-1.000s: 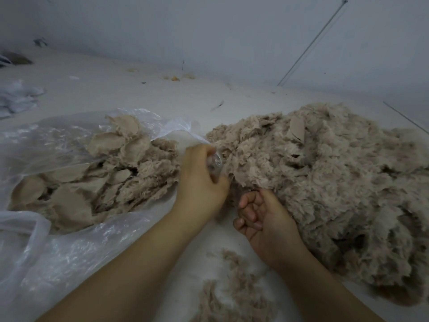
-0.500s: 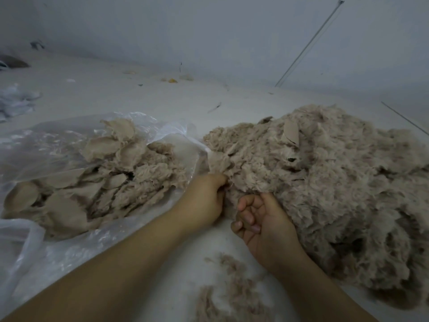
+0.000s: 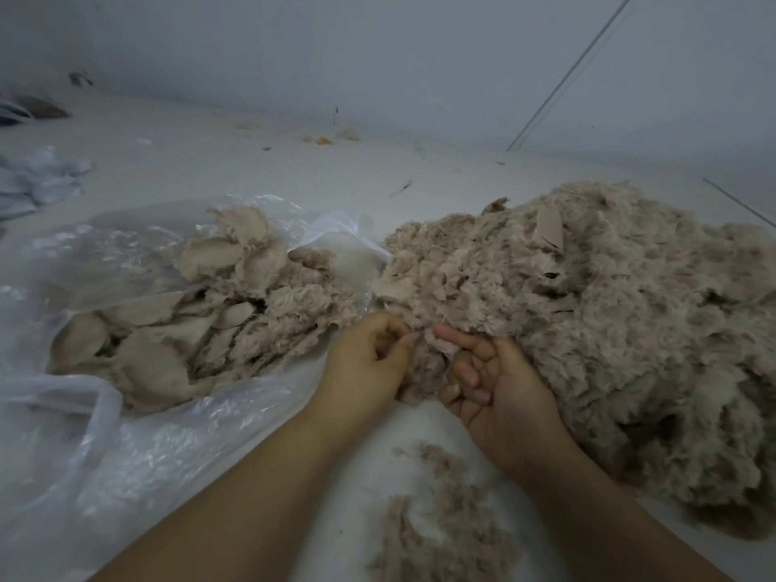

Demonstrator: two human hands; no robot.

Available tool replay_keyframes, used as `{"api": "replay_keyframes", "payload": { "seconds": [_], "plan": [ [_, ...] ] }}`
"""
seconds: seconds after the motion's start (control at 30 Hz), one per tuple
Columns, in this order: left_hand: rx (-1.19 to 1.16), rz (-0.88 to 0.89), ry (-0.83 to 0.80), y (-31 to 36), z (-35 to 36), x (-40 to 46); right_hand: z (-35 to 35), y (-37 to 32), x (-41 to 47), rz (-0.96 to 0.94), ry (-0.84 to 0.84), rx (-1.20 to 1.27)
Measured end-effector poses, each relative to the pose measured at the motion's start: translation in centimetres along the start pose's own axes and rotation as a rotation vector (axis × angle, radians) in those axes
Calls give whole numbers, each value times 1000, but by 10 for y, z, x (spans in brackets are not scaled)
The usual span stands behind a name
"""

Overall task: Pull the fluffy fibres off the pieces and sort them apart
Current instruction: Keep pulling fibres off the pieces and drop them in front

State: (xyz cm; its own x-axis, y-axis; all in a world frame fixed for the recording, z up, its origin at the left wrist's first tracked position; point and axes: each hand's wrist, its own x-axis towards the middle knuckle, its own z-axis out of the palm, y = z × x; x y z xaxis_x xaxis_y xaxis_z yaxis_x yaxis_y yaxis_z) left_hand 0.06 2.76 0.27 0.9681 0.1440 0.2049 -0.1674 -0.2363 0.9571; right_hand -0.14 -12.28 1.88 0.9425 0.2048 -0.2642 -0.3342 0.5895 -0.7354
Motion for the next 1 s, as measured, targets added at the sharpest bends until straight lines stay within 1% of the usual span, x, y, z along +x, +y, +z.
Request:
{"api": "replay_keyframes", "payload": {
  "seconds": [0.03,0.13,0.2,0.23,0.3,0.33,0.4,0.47,0.5,0.57,0.63,0.67,0.73,0.83,0.9,0.93,1.0],
  "plan": [
    [26,40,42,-1,-1,0,0,0,0,3,-6,-4],
    [188,266,207,-1,-4,4,-1,1,1,4,-24,-16],
    [252,337,266,-2,-5,7,-2,1,1,0,-32,-33],
    [267,326,264,-4,-4,9,-3,1,2,-4,-35,-42],
    [277,226,184,-3,-2,14,-3,2,2,-9,-36,-49],
    [235,161,123,0,-1,16,-2,3,2,-9,-35,-47],
    [41,46,24,7,1,21,-2,3,2,-12,-32,-37],
    [-99,-14,24,13,2,22,-1,3,1,-13,-29,-36],
    [-114,-24,47,13,2,22,-1,3,1,-13,-29,-39],
    [-14,5,113,10,0,18,-1,3,1,-12,-27,-44],
    [110,90,171,7,-3,11,-1,3,0,-14,-23,-53],
    [136,119,190,5,-6,7,-1,2,0,-17,-21,-59],
    [163,124,200,4,-12,5,0,2,0,-16,-18,-60],
    [192,82,199,2,-16,6,1,2,-1,-4,-10,-68],
    [172,58,205,3,-14,6,2,2,-1,-5,-11,-90],
    [174,73,212,5,-14,6,3,2,-2,-2,-10,-96],
    [267,149,236,7,-14,7,4,2,-2,0,-11,-101]
  ]
}}
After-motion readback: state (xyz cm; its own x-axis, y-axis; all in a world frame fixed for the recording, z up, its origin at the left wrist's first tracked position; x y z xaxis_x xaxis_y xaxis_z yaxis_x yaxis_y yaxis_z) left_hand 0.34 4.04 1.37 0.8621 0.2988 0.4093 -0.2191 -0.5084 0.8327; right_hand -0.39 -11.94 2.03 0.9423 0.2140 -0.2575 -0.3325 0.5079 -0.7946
